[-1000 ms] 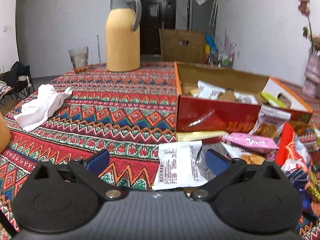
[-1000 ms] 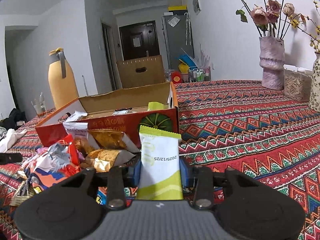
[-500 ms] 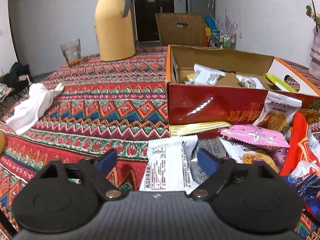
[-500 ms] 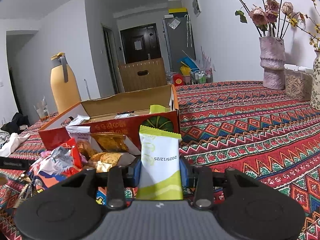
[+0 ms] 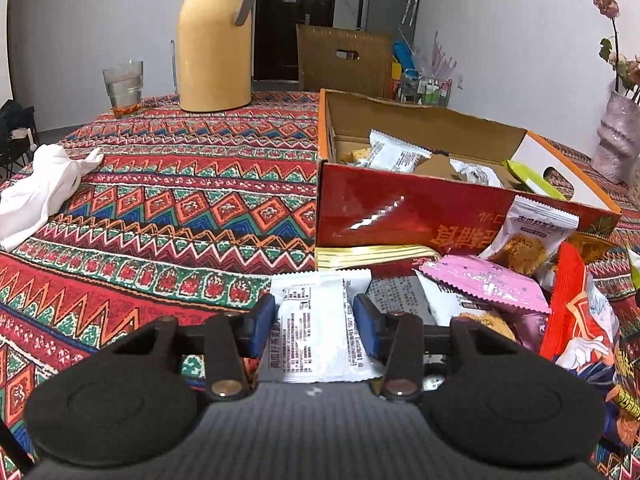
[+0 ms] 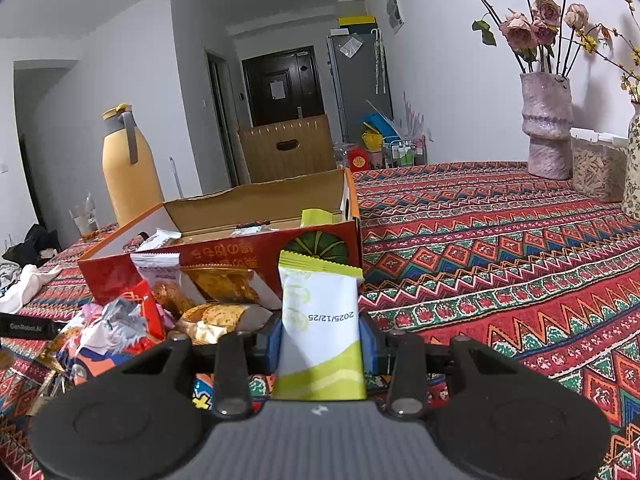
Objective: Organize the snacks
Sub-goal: 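Grasp a white printed packet with the left gripper while the right holds the lime-green packet, then carry the white and lime-green packets over the cardboard box with both grippers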
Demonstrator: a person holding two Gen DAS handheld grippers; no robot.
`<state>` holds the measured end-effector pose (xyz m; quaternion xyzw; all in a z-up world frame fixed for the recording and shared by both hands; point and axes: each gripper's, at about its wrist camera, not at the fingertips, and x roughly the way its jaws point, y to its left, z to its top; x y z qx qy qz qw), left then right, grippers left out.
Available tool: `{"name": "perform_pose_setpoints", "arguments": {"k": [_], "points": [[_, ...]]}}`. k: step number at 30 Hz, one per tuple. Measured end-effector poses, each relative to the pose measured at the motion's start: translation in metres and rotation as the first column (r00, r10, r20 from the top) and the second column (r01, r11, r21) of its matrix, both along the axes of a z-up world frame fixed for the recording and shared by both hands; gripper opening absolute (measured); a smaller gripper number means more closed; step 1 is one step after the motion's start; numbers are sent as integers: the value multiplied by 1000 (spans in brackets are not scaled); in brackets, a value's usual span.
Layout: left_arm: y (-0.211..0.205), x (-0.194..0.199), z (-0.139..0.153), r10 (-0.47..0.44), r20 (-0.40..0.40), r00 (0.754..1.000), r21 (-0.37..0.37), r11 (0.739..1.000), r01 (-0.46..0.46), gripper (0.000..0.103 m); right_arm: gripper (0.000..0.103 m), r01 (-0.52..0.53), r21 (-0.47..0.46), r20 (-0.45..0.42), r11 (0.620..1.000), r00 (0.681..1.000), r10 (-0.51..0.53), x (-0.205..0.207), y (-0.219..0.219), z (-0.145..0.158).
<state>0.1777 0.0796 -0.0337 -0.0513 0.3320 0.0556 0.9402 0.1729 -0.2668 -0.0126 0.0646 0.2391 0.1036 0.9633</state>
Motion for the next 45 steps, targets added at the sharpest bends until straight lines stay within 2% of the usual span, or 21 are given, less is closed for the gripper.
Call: {"name": "perform_pose_setpoints", "arguments": {"k": [8, 15, 25, 33, 45], "points": [[-3, -15, 12, 4, 76, 997, 22, 1000, -6, 42, 38, 1, 2, 24, 1000, 1000, -1, -3, -1, 1], [-5, -23, 33, -4, 137, 991, 26, 1000, 1, 42, 38, 10, -18, 53, 1000, 999, -9, -6, 4, 7], [-15, -18, 65, -10, 208, 978, 27, 1000, 4, 42, 38, 0, -48, 137, 999, 991, 7, 0, 12, 39], [-26, -1, 87, -24, 248, 969, 38, 999, 15, 42, 38, -21, -78, 180, 997, 983, 35, 29, 29, 61], [-39, 42, 100, -22, 262, 965, 56, 998, 8, 42, 38, -61, -95, 197, 994, 977, 78, 87, 57, 80]]}}
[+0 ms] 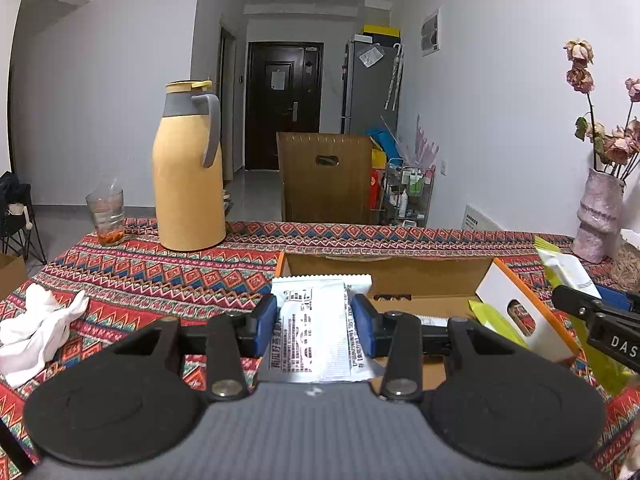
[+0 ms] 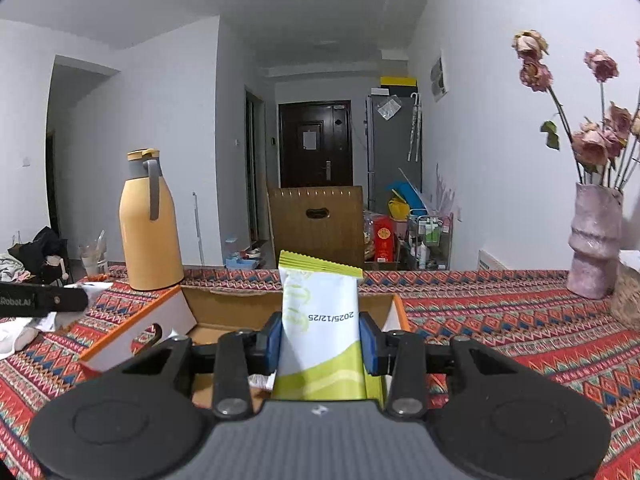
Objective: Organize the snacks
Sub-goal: 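Carry the white and lime-green packets over the cardboard box with both grippers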
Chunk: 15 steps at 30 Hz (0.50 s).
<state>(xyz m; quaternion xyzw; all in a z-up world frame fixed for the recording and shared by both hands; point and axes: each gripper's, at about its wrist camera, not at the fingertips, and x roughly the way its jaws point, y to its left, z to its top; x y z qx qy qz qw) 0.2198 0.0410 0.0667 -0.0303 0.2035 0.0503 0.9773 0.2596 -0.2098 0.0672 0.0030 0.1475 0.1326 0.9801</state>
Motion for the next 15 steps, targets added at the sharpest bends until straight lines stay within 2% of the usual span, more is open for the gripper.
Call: {"name": "perform_pose_setpoints", "arguments": {"k": [8, 15], "points": [[-7, 39, 1, 22, 4, 1000, -6, 1000, -22, 42, 38, 0, 19, -20, 1000, 1000, 1, 38, 13, -1], [-3, 63, -19, 38, -4, 999, -34, 999, -38, 42, 38, 18, 42, -52, 999, 999, -16, 61, 14, -21]]}}
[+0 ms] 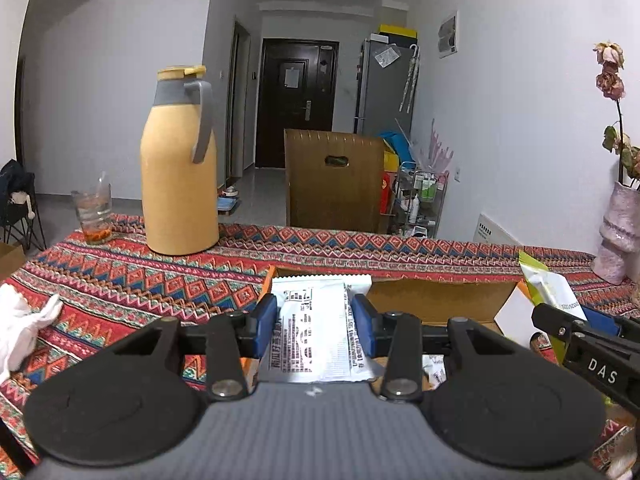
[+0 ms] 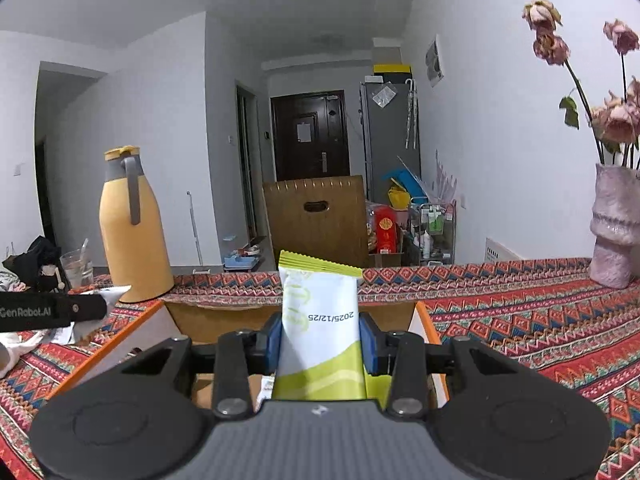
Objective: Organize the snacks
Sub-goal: 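Carry the white and lime-green packets over the cardboard box with both grippers, then open both grippers to release the packets into the box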
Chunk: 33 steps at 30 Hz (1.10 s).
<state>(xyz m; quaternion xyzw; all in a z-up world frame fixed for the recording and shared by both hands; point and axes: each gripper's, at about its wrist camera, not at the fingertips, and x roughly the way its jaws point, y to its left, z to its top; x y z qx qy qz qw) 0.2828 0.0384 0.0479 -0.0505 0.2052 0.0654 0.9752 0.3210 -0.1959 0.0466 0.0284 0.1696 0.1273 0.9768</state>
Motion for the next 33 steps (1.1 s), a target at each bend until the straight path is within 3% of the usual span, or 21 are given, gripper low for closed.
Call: {"name": "perform_pose_setpoints", "arguments": {"k": [5, 12, 14, 16, 18, 20, 21, 23, 33], "points": [[6, 9, -13, -8, -43, 999, -17, 1000, 8, 42, 38, 0, -7, -39, 1000, 999, 0, 8, 1, -12], [4, 4, -16, -11, -30, 999, -9, 1000, 11, 42, 41, -15, -28, -69, 999, 998, 13, 7, 8, -20], [4, 3, -16, -12, -21, 1000, -10, 1000, 11, 46, 41, -16, -32, -63, 999, 998, 14, 5, 9, -18], [5, 0, -15, -13, -6, 1000, -15, 1000, 13, 54, 56, -17, -26, -58, 1000, 998, 15, 3, 8, -17], [5, -4, -13, -3, 14, 1000, -15, 1000, 3, 76, 86, -10, -23, -46, 1000, 999, 9, -1, 7, -16], [5, -7, -11, 3, 34, 999, -12, 1000, -3, 83, 98, -2, -13, -31, 1000, 1000, 2, -4, 5, -15], [5, -8, -10, 1, 39, 999, -19, 1000, 0, 93, 102, 2, -9, -28, 1000, 1000, -2, -5, 4, -14], [5, -11, -9, 16, 58, 998, -21, 1000, -15, 103, 103, 9, -3, -23, 1000, 1000, -10, -7, 2, -14], [4, -18, -5, 6, 75, 997, -30, 1000, -4, 103, 103, 28, 8, -25, 1000, 999, -28, -9, -1, -12]]}}
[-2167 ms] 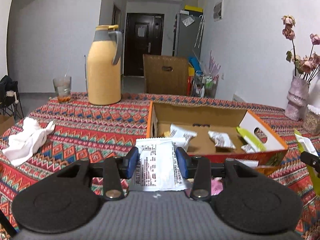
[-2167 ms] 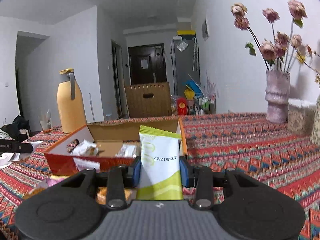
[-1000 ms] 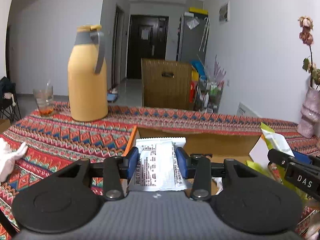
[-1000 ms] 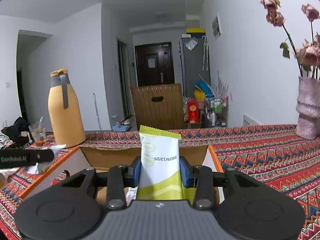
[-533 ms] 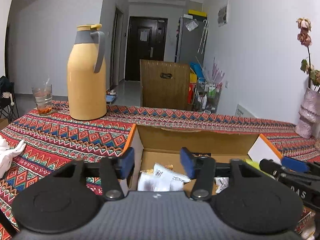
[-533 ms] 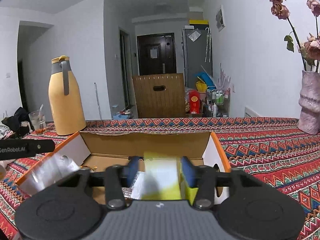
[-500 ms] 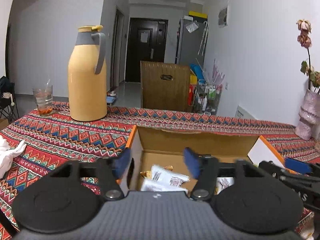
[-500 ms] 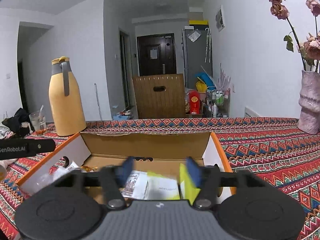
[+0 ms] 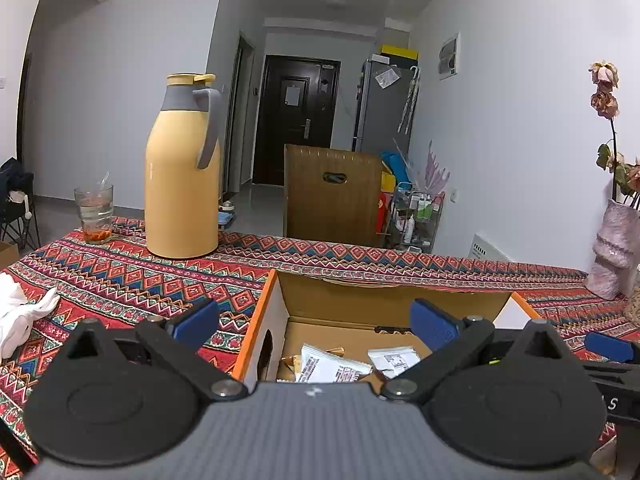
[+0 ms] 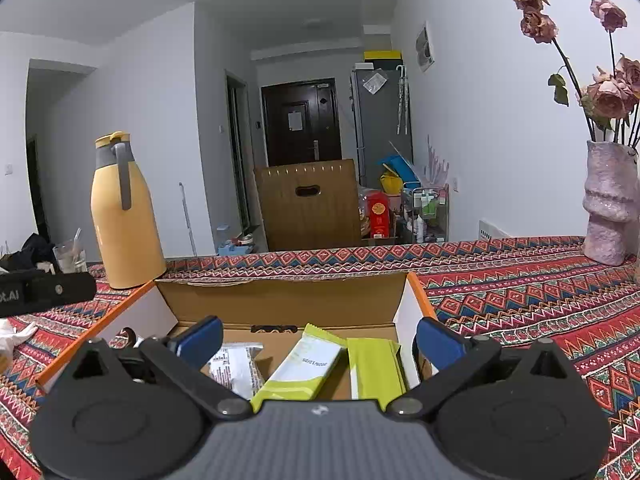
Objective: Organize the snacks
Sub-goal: 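Open both grippers to release the packets into the box, then move both grippers back over the snack pile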
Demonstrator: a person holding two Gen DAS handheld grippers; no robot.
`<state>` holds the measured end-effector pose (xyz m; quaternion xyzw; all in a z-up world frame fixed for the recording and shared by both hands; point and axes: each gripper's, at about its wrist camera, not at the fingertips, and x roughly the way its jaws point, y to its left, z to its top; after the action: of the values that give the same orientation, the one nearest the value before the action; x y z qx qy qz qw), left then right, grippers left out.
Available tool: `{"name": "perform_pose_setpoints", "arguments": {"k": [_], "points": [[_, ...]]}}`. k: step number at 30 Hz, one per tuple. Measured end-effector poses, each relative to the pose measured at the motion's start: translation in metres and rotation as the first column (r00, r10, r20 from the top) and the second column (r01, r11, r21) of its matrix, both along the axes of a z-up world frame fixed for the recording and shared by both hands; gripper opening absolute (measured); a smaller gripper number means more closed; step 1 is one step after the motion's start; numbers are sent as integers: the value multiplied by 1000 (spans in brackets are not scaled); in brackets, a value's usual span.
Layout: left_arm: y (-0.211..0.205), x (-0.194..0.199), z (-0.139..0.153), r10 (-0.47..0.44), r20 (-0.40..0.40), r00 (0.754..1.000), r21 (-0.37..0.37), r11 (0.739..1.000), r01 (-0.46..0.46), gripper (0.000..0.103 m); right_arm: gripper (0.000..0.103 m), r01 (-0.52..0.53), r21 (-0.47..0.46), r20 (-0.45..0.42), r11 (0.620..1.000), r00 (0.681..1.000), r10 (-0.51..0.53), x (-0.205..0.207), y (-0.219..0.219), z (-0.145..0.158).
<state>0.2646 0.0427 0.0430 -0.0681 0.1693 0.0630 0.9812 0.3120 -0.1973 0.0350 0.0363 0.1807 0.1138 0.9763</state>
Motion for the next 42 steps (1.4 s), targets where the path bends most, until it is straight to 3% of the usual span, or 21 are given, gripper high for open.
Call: {"name": "perform_pose_setpoints", "arguments": {"k": [25, 42], "points": [[-3, -15, 18, -12, 8, 1000, -14, 1000, 12, 103, 103, 23, 8, 45, 1000, 999, -23, -25, -11, 24], [-6, -89, 24, -68, -9, 998, -15, 998, 68, 103, 103, 10, -20, 47, 1000, 999, -9, -101, -25, 20]]}}
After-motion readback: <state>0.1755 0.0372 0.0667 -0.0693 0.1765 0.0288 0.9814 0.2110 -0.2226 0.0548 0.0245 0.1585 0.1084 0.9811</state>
